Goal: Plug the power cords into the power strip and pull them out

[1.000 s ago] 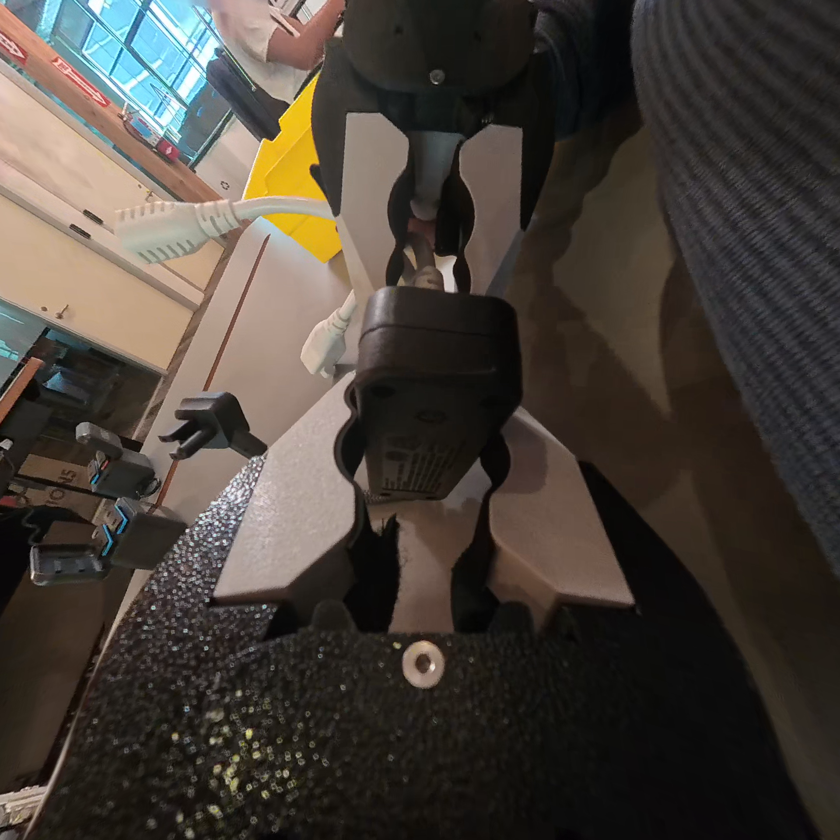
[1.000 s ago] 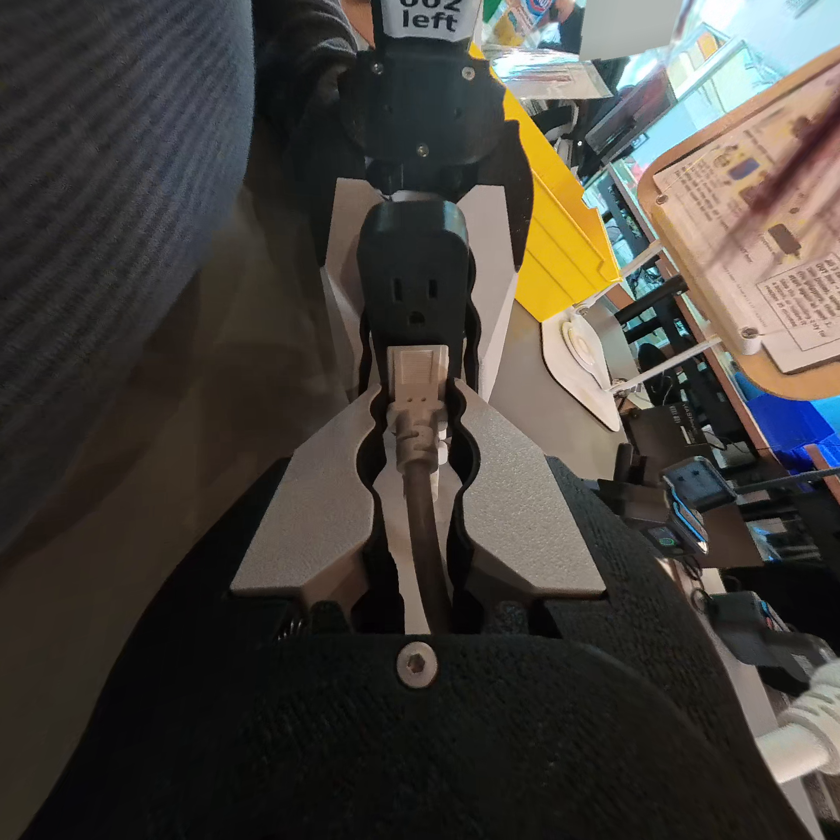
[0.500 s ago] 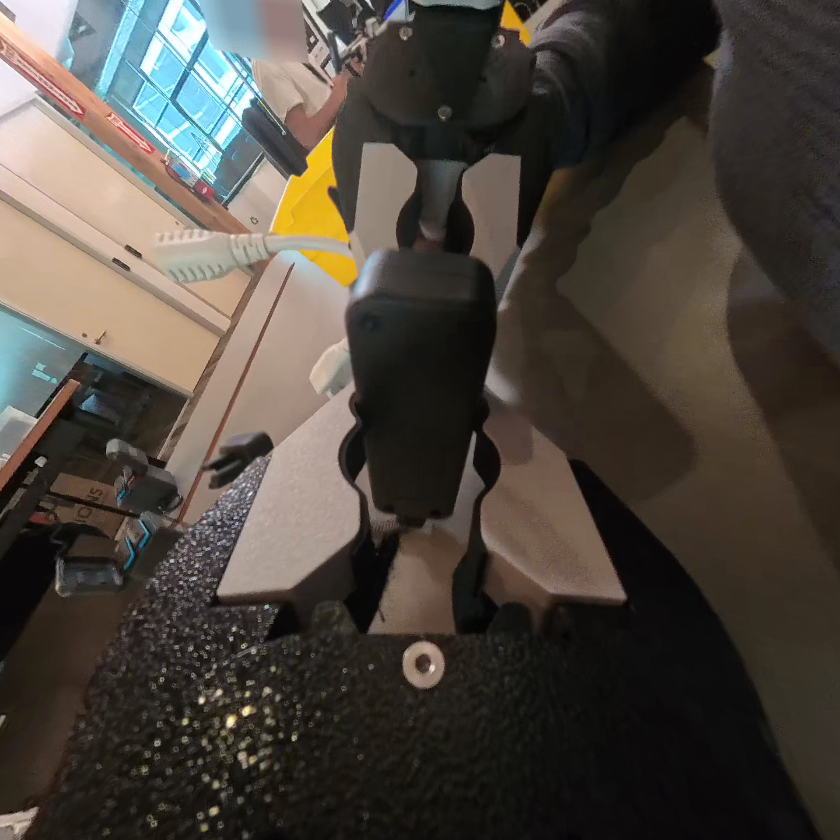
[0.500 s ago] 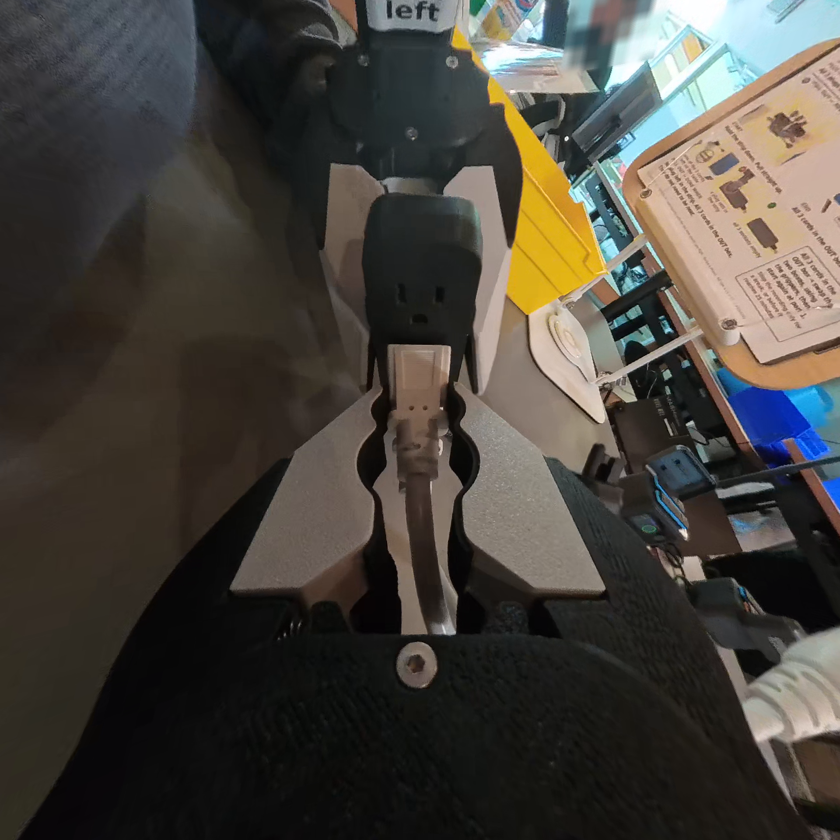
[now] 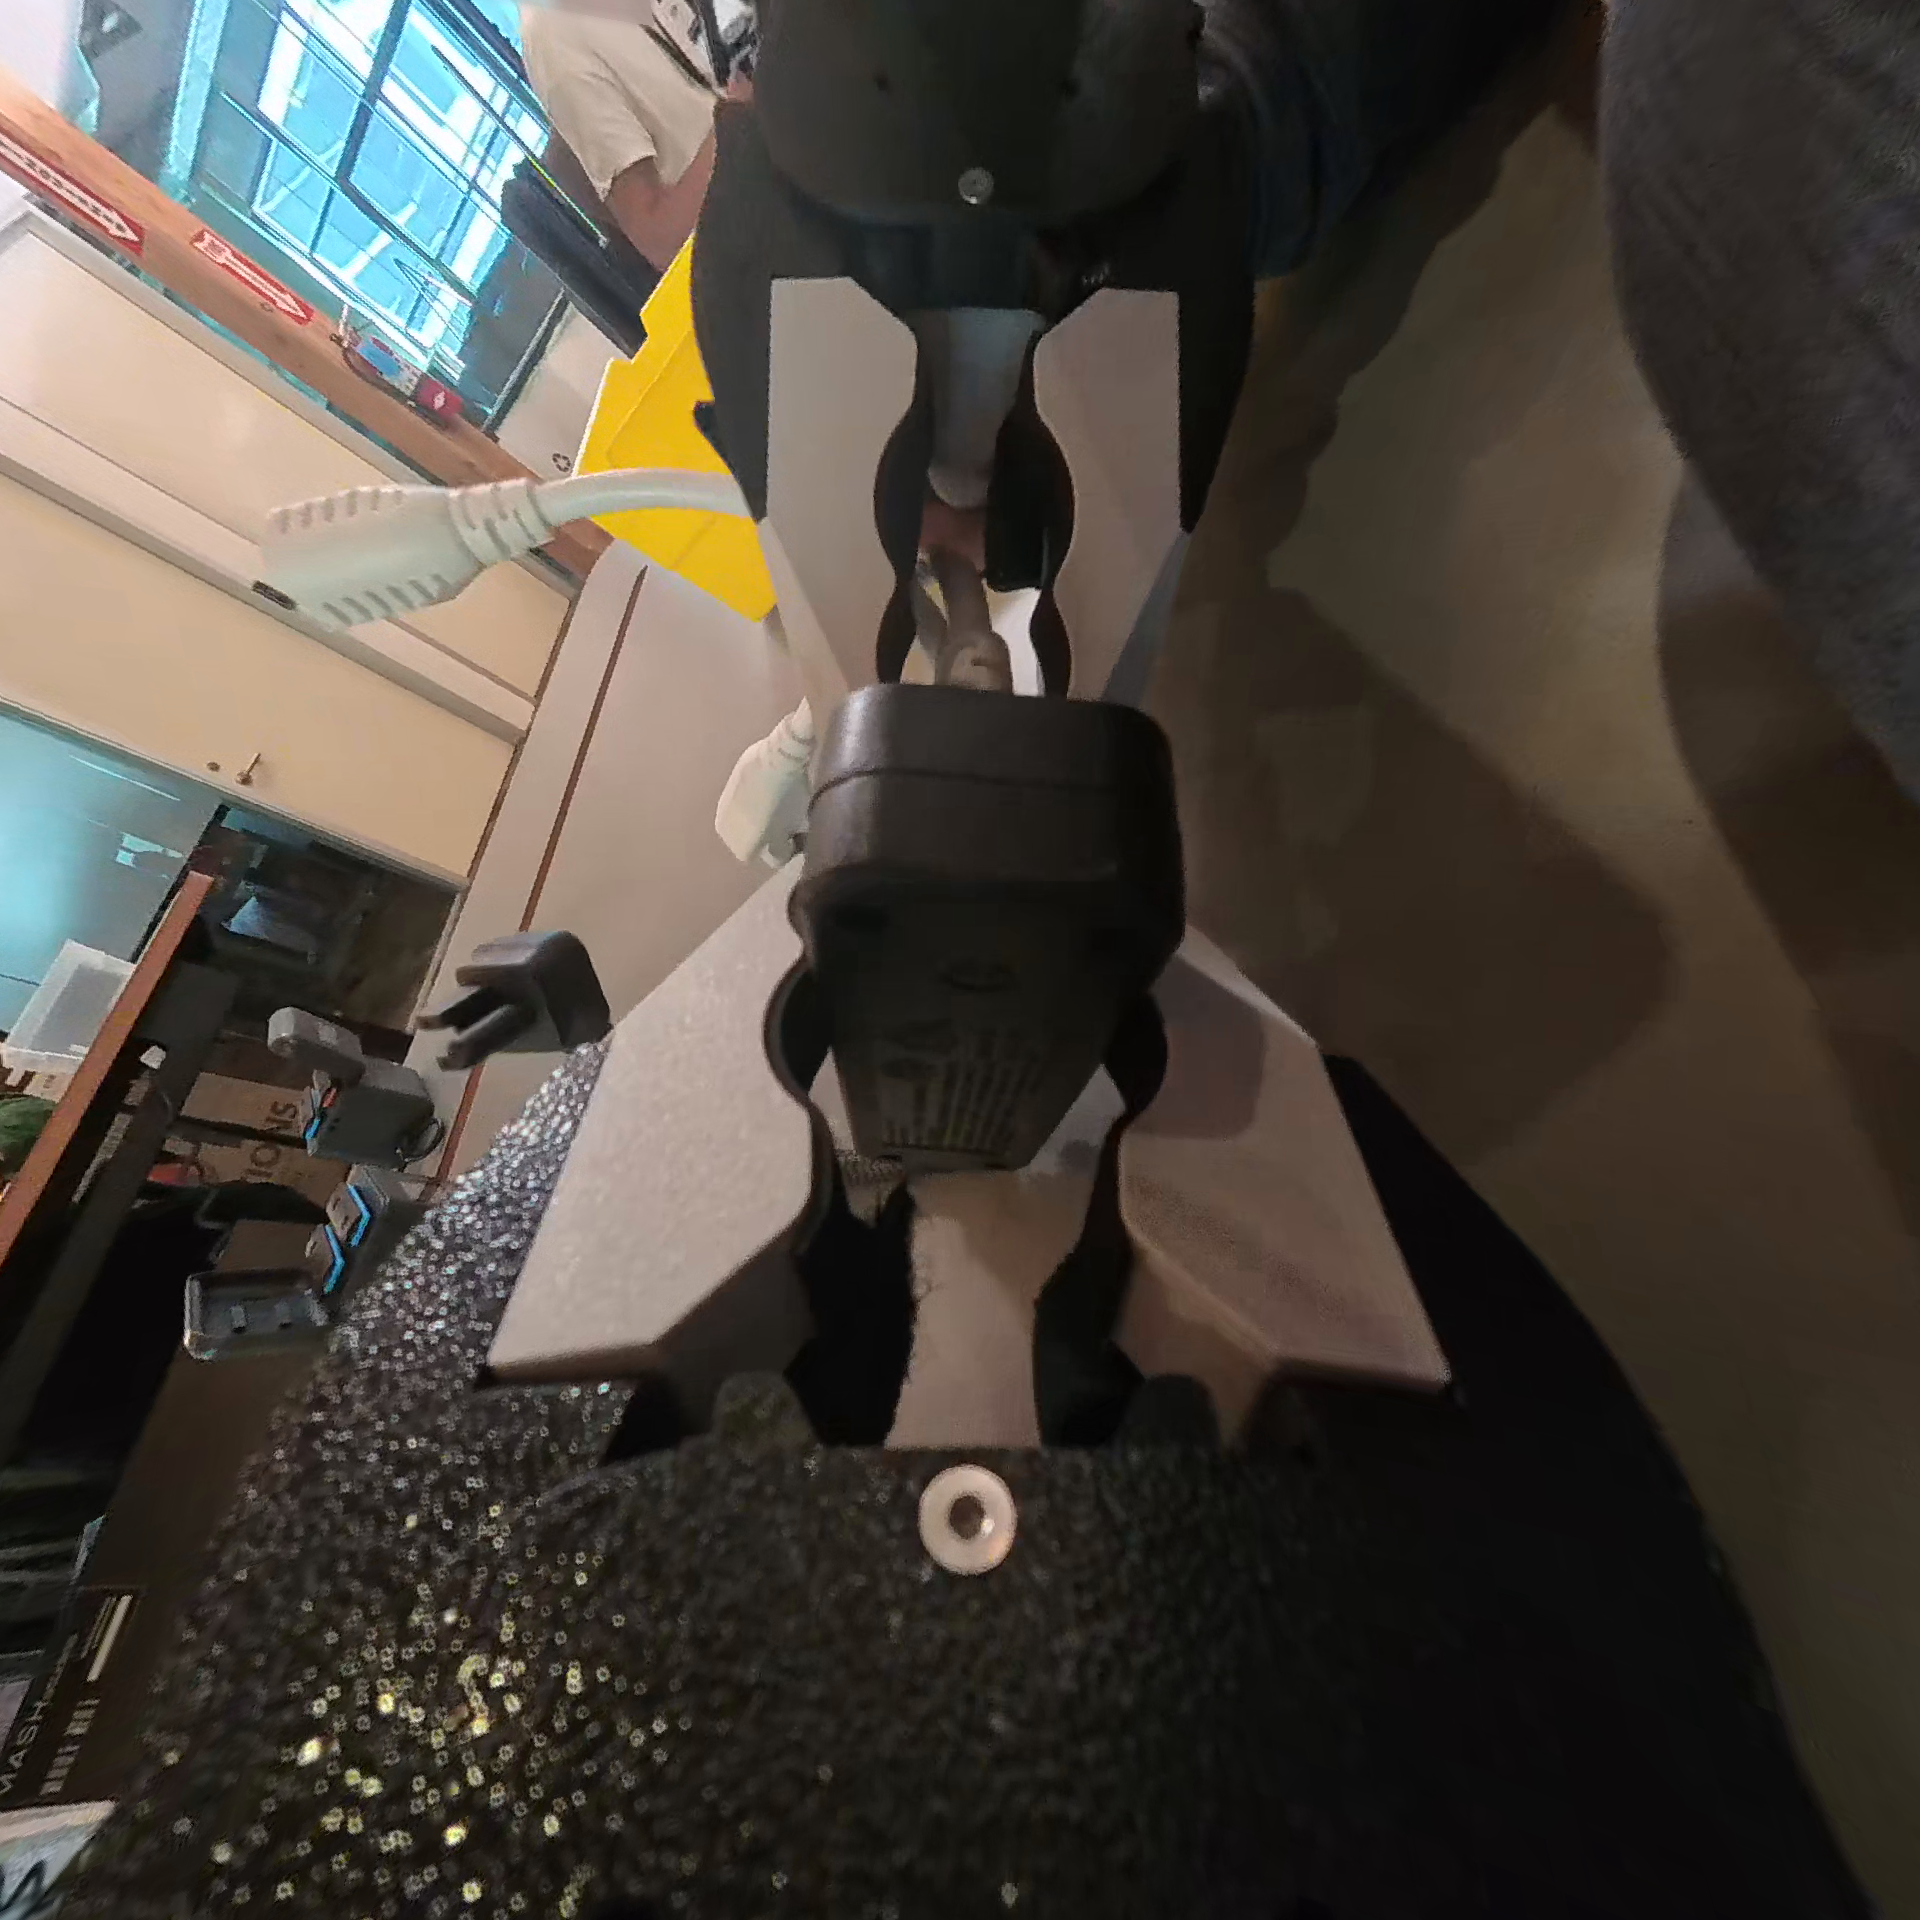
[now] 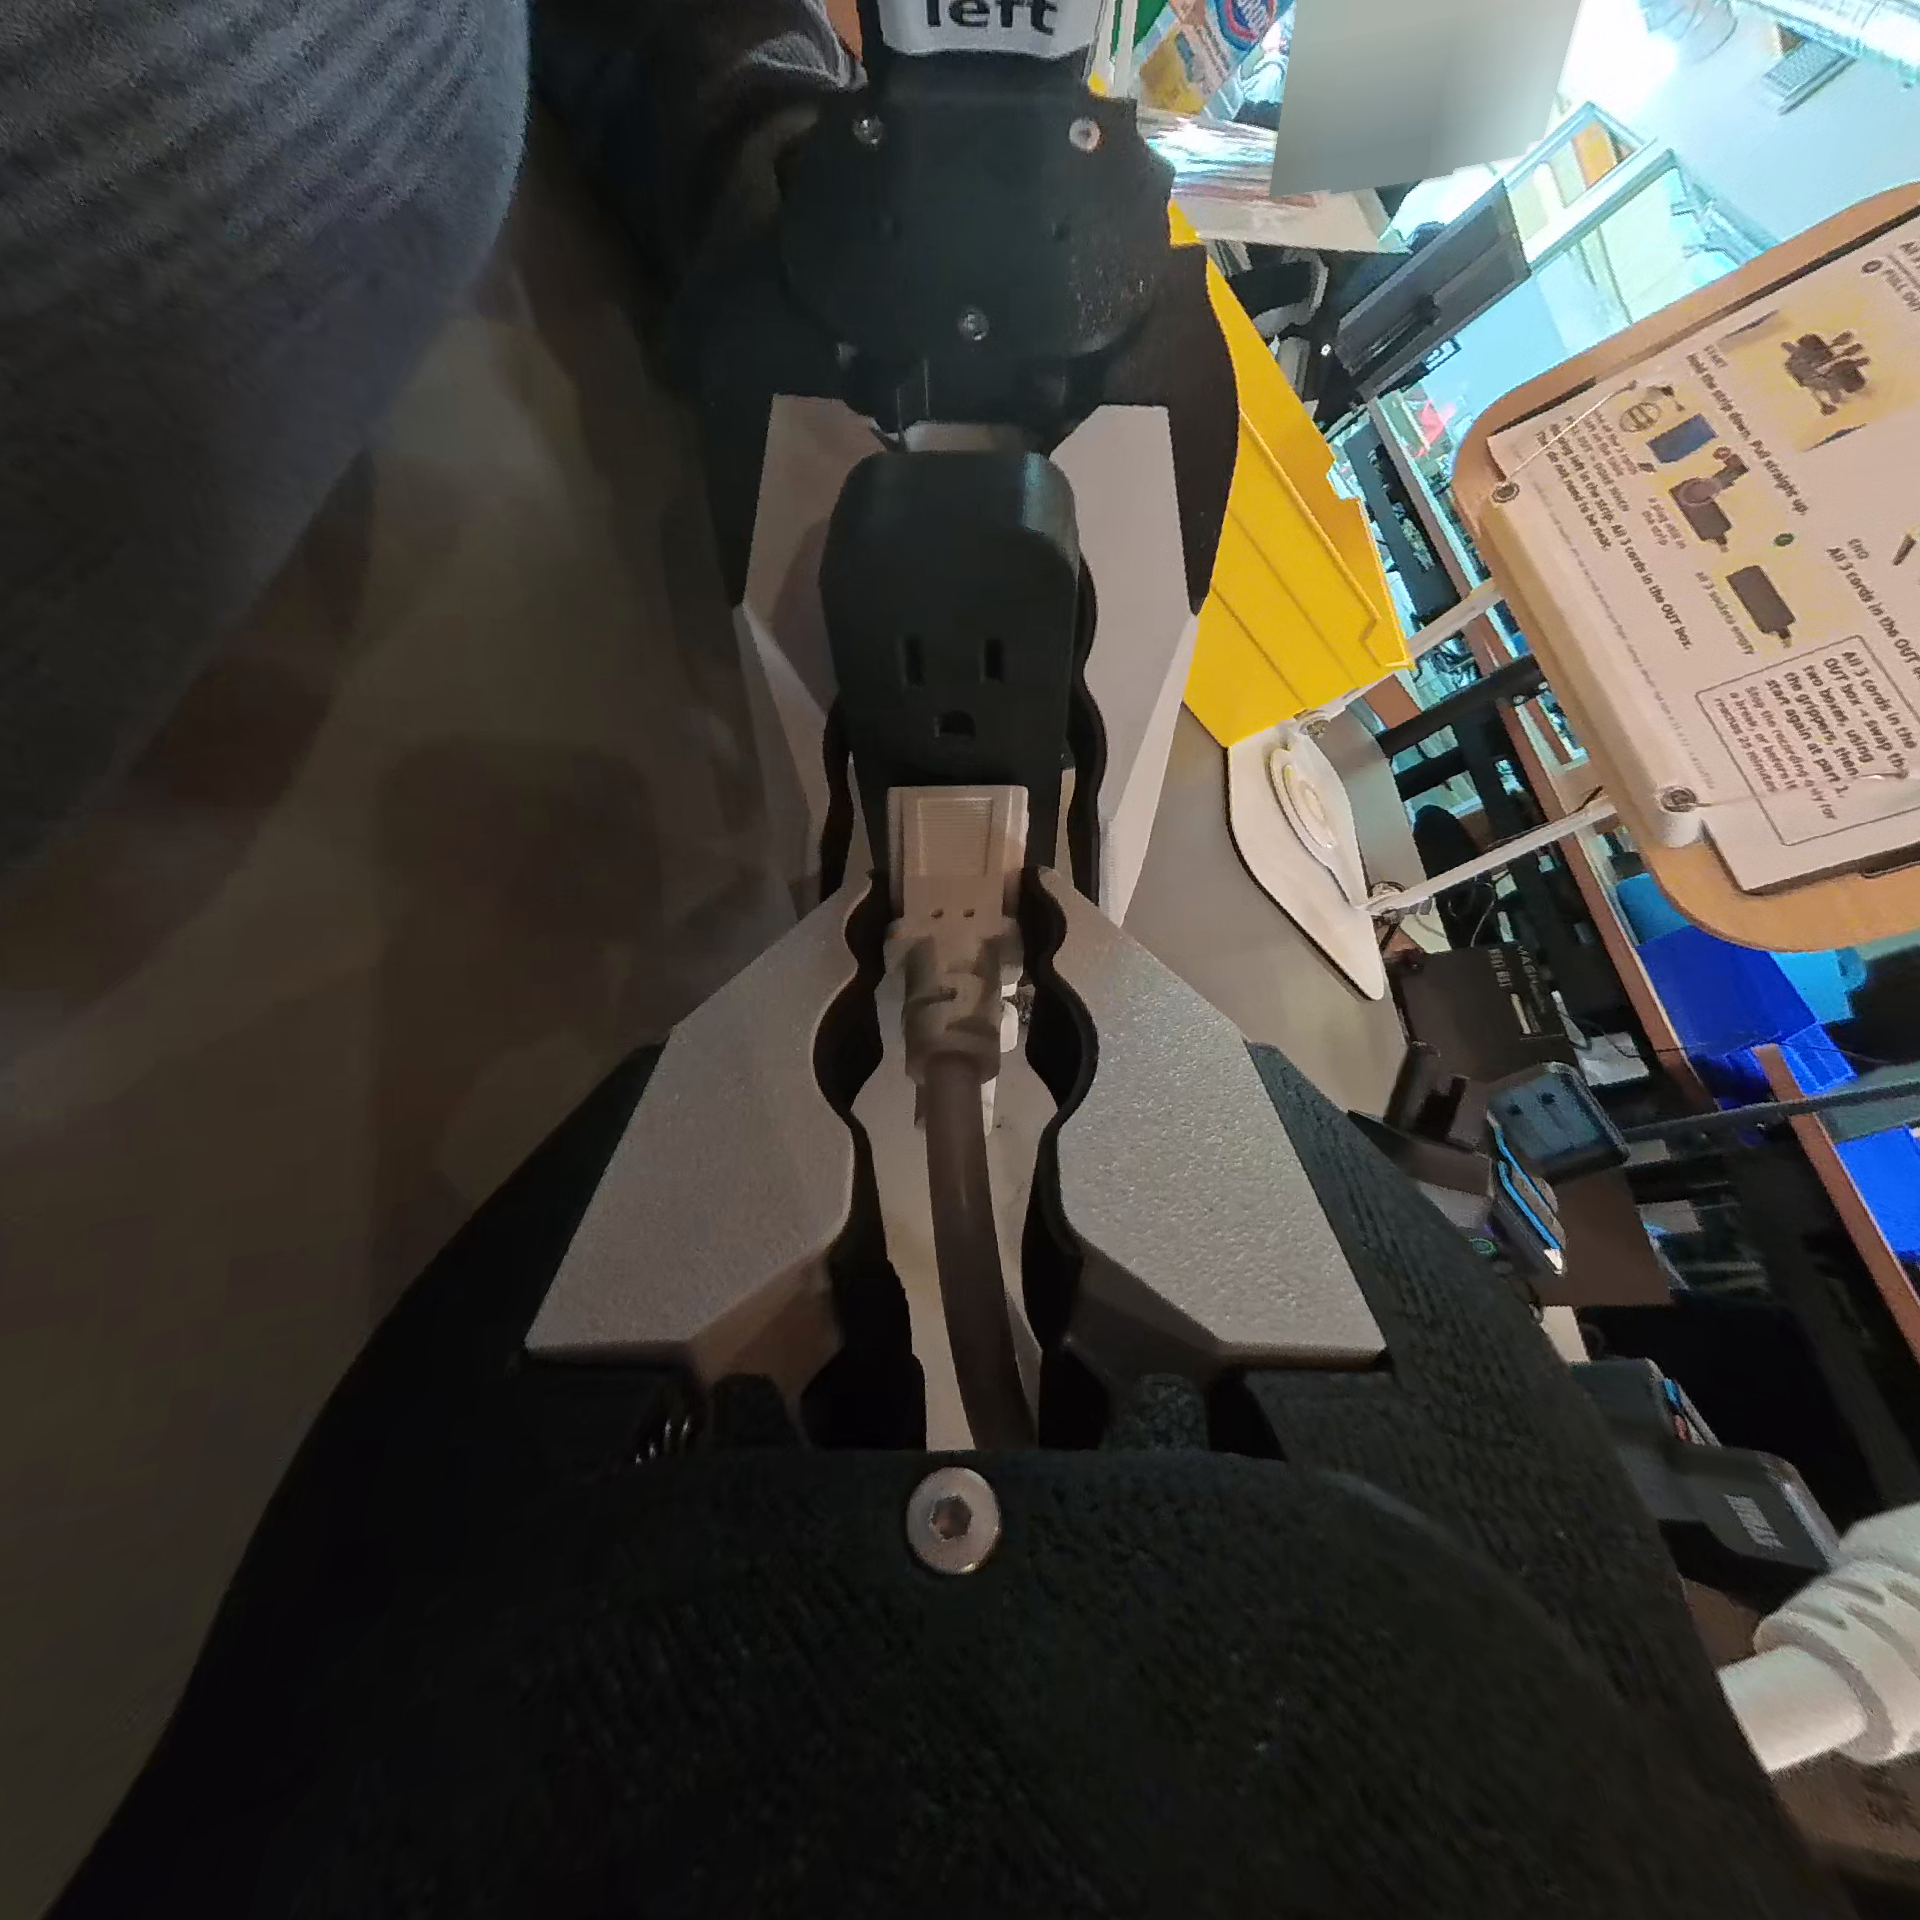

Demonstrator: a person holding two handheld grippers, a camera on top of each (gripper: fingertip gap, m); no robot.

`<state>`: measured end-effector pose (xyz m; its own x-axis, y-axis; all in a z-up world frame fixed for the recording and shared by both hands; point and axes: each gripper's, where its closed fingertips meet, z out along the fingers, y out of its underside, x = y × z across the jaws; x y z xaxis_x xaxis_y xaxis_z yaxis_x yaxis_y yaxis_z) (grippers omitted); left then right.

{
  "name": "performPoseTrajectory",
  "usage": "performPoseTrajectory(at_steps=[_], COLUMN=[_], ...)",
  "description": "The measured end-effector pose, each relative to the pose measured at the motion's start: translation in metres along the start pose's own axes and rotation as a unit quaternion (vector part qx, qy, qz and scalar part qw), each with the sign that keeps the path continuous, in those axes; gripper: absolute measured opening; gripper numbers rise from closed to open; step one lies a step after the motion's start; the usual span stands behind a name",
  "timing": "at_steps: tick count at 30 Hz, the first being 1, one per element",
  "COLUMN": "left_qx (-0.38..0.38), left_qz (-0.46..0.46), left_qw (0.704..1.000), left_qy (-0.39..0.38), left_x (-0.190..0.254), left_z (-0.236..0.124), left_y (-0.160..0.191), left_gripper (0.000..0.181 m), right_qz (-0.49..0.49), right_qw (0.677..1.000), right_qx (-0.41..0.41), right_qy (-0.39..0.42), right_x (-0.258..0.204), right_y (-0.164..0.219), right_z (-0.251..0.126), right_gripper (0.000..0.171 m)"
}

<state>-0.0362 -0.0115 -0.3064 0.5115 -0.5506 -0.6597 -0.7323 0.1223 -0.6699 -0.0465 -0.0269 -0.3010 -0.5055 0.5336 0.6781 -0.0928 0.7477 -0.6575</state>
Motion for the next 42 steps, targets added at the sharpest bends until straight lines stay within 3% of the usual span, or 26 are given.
performPoseTrajectory(at_steps=[18,21,28,31,32,42], left_qx=[0.012,0.031,0.055,0.057,0.049,0.013], left_qz=[-0.001,-0.042,-0.014,0.009,0.024,0.000], left_qw=[1.000,0.999,0.998,0.998,0.998,1.000], left_qy=[-0.007,-0.002,-0.015,-0.020,-0.023,-0.014], left_x=[0.004,-0.001,-0.001,0.001,0.001,0.006], left_z=[-0.002,-0.005,-0.003,0.005,0.007,0.001], left_y=[0.003,0.004,-0.001,-0.011,-0.012,-0.001], left_gripper=[0.053,0.044,0.043,0.060,0.049,0.053], right_qz=[-0.008,0.016,0.005,-0.011,-0.020,-0.004], right_qw=[1.000,1.000,1.000,1.000,1.000,1.000], right_qx=[0.004,0.008,0.011,0.006,0.003,0.004], right_qy=[0.004,0.002,0.001,0.006,0.005,0.002], right_x=[-0.002,0.002,0.003,0.003,0.001,-0.005], right_y=[-0.001,0.004,0.004,0.001,0.000,-0.004], right_z=[-0.002,-0.009,-0.009,-0.006,-0.005,-0.003], right_gripper=[0.024,0.023,0.023,0.023,0.023,0.024])
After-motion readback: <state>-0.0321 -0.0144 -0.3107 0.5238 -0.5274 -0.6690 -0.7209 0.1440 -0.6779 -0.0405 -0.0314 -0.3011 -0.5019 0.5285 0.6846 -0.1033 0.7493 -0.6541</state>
